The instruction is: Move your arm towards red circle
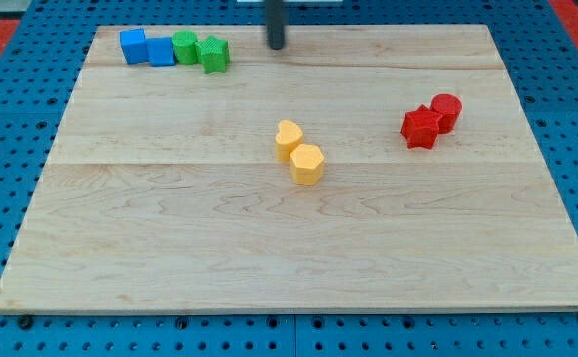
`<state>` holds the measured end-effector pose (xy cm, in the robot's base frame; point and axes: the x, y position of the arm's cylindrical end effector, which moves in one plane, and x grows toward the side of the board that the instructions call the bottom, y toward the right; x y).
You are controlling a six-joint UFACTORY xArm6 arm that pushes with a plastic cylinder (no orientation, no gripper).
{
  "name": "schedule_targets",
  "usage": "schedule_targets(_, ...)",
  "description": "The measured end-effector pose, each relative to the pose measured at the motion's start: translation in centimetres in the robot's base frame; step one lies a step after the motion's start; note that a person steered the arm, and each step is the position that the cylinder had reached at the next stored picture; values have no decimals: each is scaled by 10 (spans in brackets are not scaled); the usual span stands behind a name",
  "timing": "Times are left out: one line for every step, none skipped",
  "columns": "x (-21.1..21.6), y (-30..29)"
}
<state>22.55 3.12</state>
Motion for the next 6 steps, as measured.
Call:
schedule_targets(0, 110)
schedule_targets(0, 207)
schedule_targets(-6, 301)
schedule_targets(8, 312)
schedule_targets(77, 259)
schedule_targets(132, 178)
